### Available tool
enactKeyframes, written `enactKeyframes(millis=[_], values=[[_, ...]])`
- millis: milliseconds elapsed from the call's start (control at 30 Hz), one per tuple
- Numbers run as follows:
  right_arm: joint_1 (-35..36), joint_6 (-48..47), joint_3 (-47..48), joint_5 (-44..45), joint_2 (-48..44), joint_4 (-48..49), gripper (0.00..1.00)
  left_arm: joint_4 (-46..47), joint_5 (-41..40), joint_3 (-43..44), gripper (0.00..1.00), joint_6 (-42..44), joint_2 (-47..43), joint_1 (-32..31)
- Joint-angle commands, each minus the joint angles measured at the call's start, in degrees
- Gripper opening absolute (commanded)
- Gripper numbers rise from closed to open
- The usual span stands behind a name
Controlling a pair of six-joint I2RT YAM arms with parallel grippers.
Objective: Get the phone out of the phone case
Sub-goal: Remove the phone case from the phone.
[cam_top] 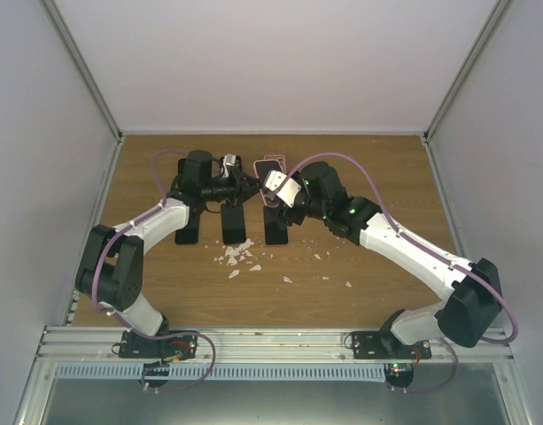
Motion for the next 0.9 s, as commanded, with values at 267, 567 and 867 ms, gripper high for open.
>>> enactKeyframes(millis=[267, 567, 867], values=[[2.7, -5.4, -3.2, 13.4, 1.9, 7.6, 0.74, 6.3, 1.8, -0.3, 0.00, -1.7, -0.3, 0.4], [2.9, -10.8, -7.2, 19.4, 1.6, 15.9, 0.66, 7.9, 3.2, -1.1, 0.00, -2.9, 0.3, 0.4], [4.4, -15.5, -10.7, 18.2, 1.4, 20.1, 0.68, 10.4, 5.2, -1.2, 0.00, -4.7, 0.8, -0.3]])
